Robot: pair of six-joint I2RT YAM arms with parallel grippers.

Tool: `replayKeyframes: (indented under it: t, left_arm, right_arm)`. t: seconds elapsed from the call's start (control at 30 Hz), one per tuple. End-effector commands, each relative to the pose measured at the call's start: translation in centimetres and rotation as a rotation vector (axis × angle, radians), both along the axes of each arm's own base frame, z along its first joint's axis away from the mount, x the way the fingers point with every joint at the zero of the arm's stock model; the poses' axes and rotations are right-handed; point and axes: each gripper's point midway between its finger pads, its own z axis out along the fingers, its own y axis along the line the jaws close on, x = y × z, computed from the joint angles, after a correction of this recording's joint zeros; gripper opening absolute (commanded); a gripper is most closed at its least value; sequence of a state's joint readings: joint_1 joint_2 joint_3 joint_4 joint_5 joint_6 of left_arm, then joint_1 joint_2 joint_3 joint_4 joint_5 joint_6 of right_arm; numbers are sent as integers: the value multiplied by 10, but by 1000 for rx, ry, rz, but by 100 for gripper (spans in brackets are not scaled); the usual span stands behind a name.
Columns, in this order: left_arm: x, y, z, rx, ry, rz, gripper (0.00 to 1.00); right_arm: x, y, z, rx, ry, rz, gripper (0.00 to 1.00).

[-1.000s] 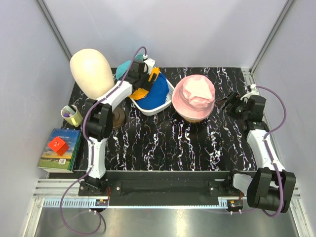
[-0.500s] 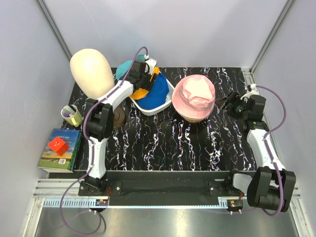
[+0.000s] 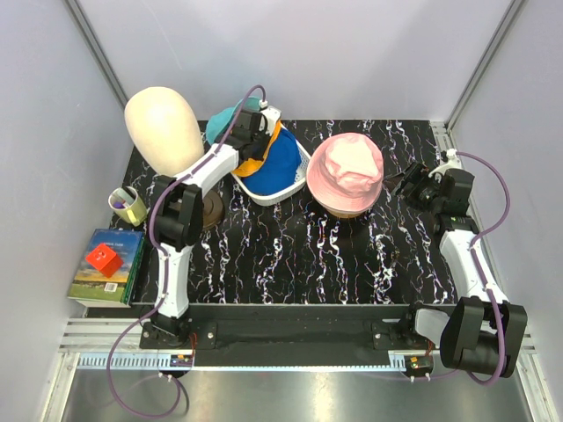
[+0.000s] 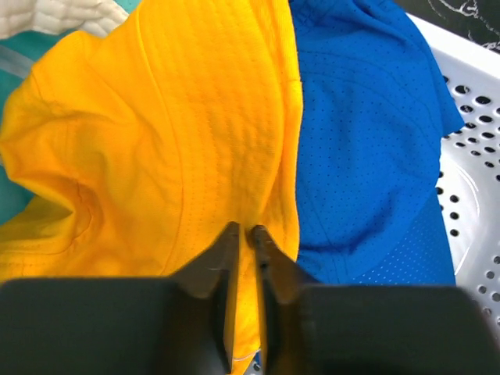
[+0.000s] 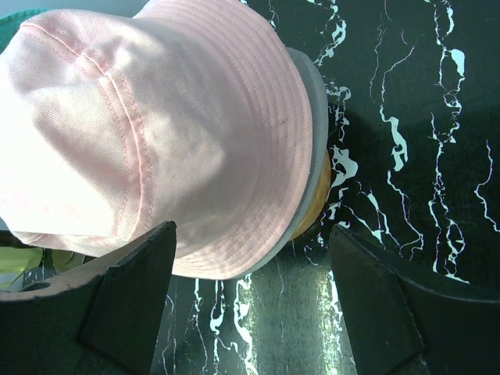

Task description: Stack the hats

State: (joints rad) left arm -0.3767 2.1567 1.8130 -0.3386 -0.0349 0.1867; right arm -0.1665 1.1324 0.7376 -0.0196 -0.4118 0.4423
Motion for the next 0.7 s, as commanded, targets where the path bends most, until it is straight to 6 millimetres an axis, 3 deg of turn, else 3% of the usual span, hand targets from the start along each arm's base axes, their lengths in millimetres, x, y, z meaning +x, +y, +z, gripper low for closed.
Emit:
replayKeyframes:
  t: [0.0,0.13,0.17,0.23,0.27,0.3,0.37,0.4,0.43,0.5,0.67]
  left_arm:
    - [12,-1,25,-29,-93,5,1]
    - [10,0,34,-43,-134,8,0]
    - [10,1,53,-60,-178,11,0]
    - [2,2,61,-83,-195,14,0]
    - [-2,1,94,-123,-263,10,0]
    - [-8,2,94,-138,-260,15,0]
    - [-16,3,119,-177,-317,21,0]
    - [-25,4,145,-207,-361,22,0]
    - [-31,5,146,-216,-366,18,0]
    - [-42,1,170,-250,-403,-4,0]
    - [-65,-8,192,-278,-413,-30,0]
  right_arm:
    - [2,0,14,-2,-58,9,86]
    - [1,0,15,-4,-61,8,86]
    - [1,0,15,-5,-61,7,86]
    - [0,0,15,-6,-60,6,86]
    - [0,0,15,-8,-61,6,86]
    - [0,0,16,-9,-63,5,86]
    - [0,0,17,-7,-65,7,86]
    - [0,0,18,-7,-68,7,86]
    - [-1,0,18,-6,-69,7,86]
    - [-1,1,20,-6,-74,8,86]
    - [-2,1,22,-6,-78,9,87]
